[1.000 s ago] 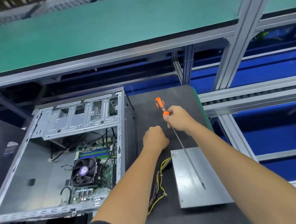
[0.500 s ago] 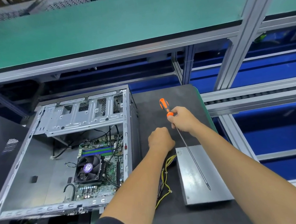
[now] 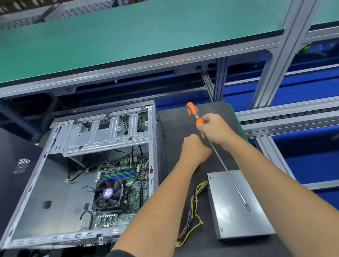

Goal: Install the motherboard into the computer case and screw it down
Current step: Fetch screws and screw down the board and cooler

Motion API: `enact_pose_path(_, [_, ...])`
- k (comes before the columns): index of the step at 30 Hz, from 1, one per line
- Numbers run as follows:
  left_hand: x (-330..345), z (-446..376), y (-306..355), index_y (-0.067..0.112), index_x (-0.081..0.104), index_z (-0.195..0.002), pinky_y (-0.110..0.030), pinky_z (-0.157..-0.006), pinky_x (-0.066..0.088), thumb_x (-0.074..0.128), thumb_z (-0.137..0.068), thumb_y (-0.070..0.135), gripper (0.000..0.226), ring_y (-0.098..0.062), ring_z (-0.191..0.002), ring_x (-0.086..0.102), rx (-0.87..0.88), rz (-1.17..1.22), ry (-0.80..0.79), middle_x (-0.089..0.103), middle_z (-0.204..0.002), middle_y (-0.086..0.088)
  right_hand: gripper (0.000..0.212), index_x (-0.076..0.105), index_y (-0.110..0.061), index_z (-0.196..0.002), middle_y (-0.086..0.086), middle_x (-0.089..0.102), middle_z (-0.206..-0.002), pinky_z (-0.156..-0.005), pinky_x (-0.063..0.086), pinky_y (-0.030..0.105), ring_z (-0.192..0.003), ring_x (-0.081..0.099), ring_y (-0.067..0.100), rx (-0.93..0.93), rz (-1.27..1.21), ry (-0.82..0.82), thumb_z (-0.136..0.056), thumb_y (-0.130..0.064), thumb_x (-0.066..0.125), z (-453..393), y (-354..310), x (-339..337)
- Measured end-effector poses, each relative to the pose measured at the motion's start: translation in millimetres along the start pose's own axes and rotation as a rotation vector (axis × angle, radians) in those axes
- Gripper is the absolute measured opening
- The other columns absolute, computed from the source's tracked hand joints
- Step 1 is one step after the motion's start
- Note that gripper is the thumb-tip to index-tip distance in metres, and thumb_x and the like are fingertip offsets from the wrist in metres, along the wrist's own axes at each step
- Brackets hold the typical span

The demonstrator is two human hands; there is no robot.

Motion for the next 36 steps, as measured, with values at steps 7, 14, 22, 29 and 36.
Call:
enact_pose_path(7, [-68.0, 12.0, 12.3, 0.01, 0.046, -0.057, -0.043, -0.063, 0.06, 0.062, -0.069, -0.006, 0.025, -0.033, -0.064, 0.068, 0.086, 0.511, 0.115, 0.056, -0.06, -0.013, 0.015, 0.057, -0.01, -0.082, -0.003, 0.048, -0.058, -0.047, 0.034, 0.021, -0.048, 0.042, 0.007, -0.18, -0.125, 0.107, -0.092, -0.018, 0.049, -8.4, -79.4, -2.6])
enact_pose_path(14, [-143.2, 33.4, -27.2, 0.005, 0.063, -0.083, -0.023, -0.055, 0.052, 0.059, -0.078, -0.012, 0.018, -0.016, -0.053, 0.061, 0.243, 0.716, 0.042, 0.063, -0.068, -0.011, 0.029, 0.043, -0.013, -0.075, -0.005, 0.035, -0.053, -0.037, 0.024, 0.016, -0.037, 0.031, 0.004, -0.357, -0.249, 0.156, -0.095, -0.033, 0.047, 8.0, -170.5, 35.1])
enact_pose_path(22, [-231.2, 47.7, -124.4, 0.008, 0.068, -0.082, -0.021, -0.063, 0.053, 0.062, -0.086, -0.006, 0.015, -0.012, -0.061, 0.063, 0.337, 0.664, -0.093, 0.065, -0.07, -0.008, 0.021, 0.041, -0.014, -0.093, -0.002, 0.047, -0.054, -0.045, 0.035, 0.019, -0.039, 0.041, 0.003, -0.415, -0.362, 0.334, -0.103, -0.028, 0.029, 14.5, -246.7, 98.0])
enact_pose_path(29, [-253.9, 63.7, -203.3, 0.015, 0.068, -0.087, -0.022, -0.065, 0.054, 0.062, -0.087, -0.004, 0.019, -0.009, -0.061, 0.063, 0.236, 0.446, -0.12, 0.067, -0.068, -0.001, 0.014, 0.032, -0.019, -0.093, -0.001, 0.058, -0.057, -0.046, 0.039, 0.02, -0.041, 0.045, 0.007, -0.438, -0.285, 0.348, -0.103, -0.027, 0.027, 17.6, -263.1, 140.2])
enact_pose_path(36, [-254.6, 65.0, -240.9, 0.006, 0.069, -0.082, -0.024, -0.064, 0.057, 0.056, -0.087, -0.01, 0.02, -0.014, -0.06, 0.064, 0.149, 0.299, -0.029, 0.067, -0.07, -0.009, 0.014, 0.029, -0.011, -0.098, 0.005, 0.058, -0.062, -0.048, 0.04, 0.022, -0.043, 0.046, 0.009, -0.486, -0.265, 0.349, -0.104, -0.023, 0.027, 19.6, -265.6, 157.7])
Point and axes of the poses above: each hand's wrist, its own z-axis away from the middle knuckle, its own x-axis out of the palm, y = z × x, the point moved 7 cm from there along -z, towards the middle knuckle
